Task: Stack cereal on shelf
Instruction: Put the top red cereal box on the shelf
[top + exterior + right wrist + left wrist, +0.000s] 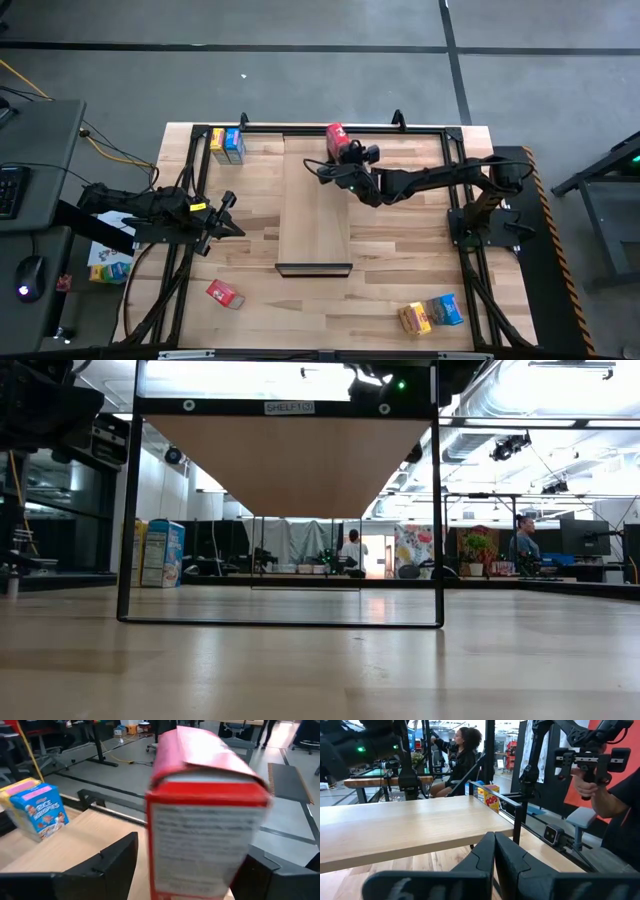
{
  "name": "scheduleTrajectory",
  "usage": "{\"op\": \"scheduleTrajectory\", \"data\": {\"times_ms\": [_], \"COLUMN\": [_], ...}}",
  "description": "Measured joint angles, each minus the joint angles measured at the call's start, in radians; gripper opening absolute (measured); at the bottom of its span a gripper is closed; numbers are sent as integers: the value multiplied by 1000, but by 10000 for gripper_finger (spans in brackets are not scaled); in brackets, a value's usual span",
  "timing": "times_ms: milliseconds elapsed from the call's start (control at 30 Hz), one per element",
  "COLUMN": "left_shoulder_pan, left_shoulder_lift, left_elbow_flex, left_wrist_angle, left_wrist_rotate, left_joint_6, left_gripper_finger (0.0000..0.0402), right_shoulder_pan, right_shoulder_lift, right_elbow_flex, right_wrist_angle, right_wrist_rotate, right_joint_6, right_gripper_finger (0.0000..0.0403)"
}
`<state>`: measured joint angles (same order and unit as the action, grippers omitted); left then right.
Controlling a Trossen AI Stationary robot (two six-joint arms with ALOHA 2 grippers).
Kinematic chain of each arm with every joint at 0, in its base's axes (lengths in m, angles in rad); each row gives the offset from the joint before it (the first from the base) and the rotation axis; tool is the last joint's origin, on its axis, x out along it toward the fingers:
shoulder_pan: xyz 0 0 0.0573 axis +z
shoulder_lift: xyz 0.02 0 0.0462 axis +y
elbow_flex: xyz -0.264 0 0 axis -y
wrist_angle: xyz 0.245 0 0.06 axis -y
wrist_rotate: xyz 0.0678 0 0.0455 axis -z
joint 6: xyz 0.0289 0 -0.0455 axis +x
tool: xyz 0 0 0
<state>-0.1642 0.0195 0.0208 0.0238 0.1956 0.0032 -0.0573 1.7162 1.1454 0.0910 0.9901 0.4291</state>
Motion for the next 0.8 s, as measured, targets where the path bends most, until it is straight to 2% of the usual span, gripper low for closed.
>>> {"op": "scheduleTrajectory", "data": {"times_ms": [500,633,800], "left_shoulder_pan": [0,0,0], "left_shoulder_lift": [0,0,0], "left_elbow_flex": [0,0,0], "left_wrist_angle": [0,0,0], "left_wrist_rotate": [0,0,0], "left_joint_6": [0,0,0], "left_gripper_finger": [3,3,3], "right_shoulder_pan": [40,50,60], "right_shoulder_lift": [-12,-34,-55], "right_elbow_flex": [0,1,1], "right_wrist_angle": [-5,-44,-81], "right_wrist_rotate": [-1,-55,-75], "right_joint_6": [-8,22,44], "right_gripper_finger": [256,256,256]}}
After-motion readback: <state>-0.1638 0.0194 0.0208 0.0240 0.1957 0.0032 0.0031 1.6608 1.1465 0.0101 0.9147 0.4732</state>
